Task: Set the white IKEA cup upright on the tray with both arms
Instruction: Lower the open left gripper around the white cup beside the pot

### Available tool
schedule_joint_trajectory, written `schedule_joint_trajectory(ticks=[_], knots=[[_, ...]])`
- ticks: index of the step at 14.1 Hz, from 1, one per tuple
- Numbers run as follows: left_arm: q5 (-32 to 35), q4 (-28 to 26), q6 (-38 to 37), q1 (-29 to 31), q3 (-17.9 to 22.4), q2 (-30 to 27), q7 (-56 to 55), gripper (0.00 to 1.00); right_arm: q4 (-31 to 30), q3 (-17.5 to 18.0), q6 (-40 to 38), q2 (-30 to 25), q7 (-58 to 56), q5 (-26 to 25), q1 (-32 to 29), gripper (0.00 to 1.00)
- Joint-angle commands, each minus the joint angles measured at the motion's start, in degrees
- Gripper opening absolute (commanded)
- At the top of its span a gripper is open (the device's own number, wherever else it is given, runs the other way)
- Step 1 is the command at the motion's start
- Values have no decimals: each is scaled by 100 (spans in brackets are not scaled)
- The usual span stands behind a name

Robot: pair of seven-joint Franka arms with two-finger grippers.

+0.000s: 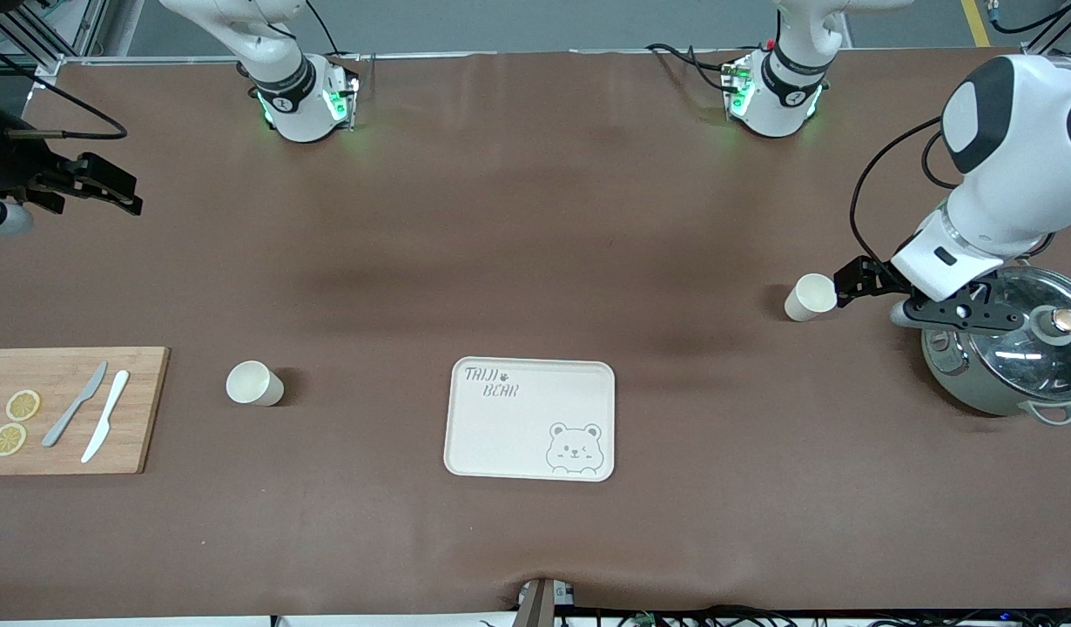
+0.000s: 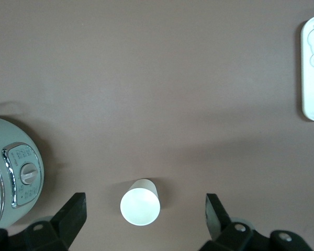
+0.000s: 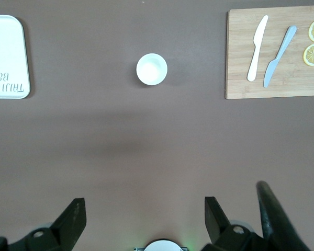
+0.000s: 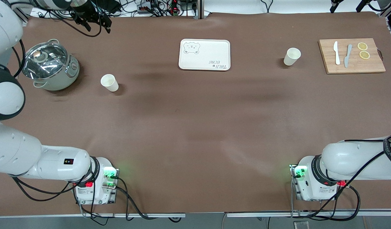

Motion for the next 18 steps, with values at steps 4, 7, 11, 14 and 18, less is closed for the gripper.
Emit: schedule_joint_trajectory(ticks=[4,7,11,14,18], knots=[[125,-1235,948,275,4,-496,401,100,121,52,-108,9,-32,-86,1,100],[125,-1648,1458,494,-5,-478,531,100,121,52,-99,9,-49,-103,1,100],[81,-1930,1810,618,-5,-417,647,100,112,43,-108,9,-102,-121,-16,100],[72,-2307,2266,636,-5,-417,647,100,104,43,-108,9,-102,-121,-16,100],[72,-2704,2716,636,-5,-294,647,100,112,43,-55,9,-102,-112,-16,100]])
